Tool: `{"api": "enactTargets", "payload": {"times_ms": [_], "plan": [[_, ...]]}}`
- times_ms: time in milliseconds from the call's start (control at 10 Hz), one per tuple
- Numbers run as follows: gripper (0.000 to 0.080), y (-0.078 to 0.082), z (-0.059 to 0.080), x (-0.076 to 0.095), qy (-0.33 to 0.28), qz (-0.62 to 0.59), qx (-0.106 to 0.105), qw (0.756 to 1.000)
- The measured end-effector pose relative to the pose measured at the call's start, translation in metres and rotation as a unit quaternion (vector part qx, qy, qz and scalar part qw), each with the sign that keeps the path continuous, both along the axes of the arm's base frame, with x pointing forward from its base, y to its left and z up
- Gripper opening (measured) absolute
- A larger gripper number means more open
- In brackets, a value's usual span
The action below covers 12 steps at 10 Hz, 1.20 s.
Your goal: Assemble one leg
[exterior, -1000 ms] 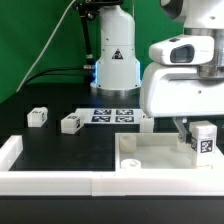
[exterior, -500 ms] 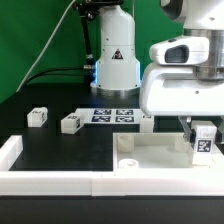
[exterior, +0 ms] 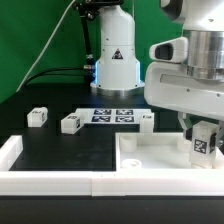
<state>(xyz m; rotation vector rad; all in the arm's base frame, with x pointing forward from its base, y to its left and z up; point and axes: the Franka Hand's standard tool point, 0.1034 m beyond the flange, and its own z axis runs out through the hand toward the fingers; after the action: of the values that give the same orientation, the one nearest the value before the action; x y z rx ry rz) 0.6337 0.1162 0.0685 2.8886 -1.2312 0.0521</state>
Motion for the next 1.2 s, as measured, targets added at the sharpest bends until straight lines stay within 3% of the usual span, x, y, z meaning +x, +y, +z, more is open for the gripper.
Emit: {"api": "enactTargets", "payload": {"times_ms": [400,600,700,800,900,1000,1200], "plan": [[0.0291,-0.0038,-0.0012,-0.0023,0.003,-0.232,0.013,0.973],[0.0291,-0.0046,-0.0012,-0.0025,0.004,-0.256,0.016,0.967],[0.0406,-0.0045,-0.0013,-0.0025,0.004,-0.228,0.016,0.974],[0.0406,-0.0034,-0.0009,-0.0024,0.004,-0.223,0.016,0.975],[0.0561,-0.0020,-0.0001,-0.0022,0.003,-0.169,0.013,0.986],[0.0630,-0.0008,0.0003,-0.0021,0.003,-0.075,0.011,0.997],[0.0646,0.0050,0.0018,-0.0021,0.003,0.042,0.005,0.999]]}}
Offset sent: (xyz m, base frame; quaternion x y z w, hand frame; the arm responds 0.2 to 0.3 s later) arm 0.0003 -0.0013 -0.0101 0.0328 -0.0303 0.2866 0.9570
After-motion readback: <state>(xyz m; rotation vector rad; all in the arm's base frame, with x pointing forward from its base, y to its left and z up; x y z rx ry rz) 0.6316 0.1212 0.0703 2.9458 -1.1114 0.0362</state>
